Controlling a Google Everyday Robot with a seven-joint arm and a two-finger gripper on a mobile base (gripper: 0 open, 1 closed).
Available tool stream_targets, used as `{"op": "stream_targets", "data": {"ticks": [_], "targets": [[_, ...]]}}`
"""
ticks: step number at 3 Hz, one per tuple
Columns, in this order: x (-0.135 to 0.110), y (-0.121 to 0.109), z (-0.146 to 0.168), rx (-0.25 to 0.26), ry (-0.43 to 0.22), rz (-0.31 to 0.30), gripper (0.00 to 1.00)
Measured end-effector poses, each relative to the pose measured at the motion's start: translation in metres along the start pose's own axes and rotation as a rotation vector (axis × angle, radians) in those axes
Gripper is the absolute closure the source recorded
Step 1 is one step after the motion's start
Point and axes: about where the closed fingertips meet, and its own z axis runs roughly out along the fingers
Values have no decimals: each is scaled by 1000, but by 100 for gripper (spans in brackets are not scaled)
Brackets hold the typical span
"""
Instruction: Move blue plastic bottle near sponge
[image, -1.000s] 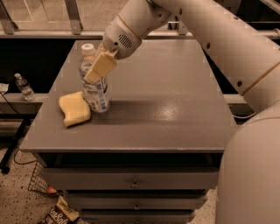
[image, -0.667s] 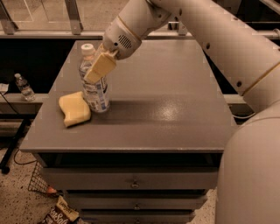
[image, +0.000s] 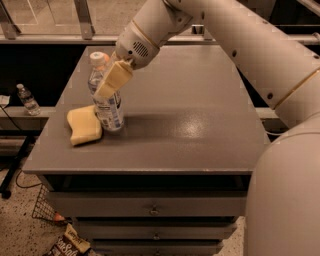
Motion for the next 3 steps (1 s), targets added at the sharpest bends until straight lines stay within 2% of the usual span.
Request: {"op": "stream_targets", "data": {"ticks": [1,2,3], "targets": [[-1,0,2,-1,-1,-1,0],[-1,0,2,-1,-1,-1,0],[7,4,-15,77,8,0,0]]}}
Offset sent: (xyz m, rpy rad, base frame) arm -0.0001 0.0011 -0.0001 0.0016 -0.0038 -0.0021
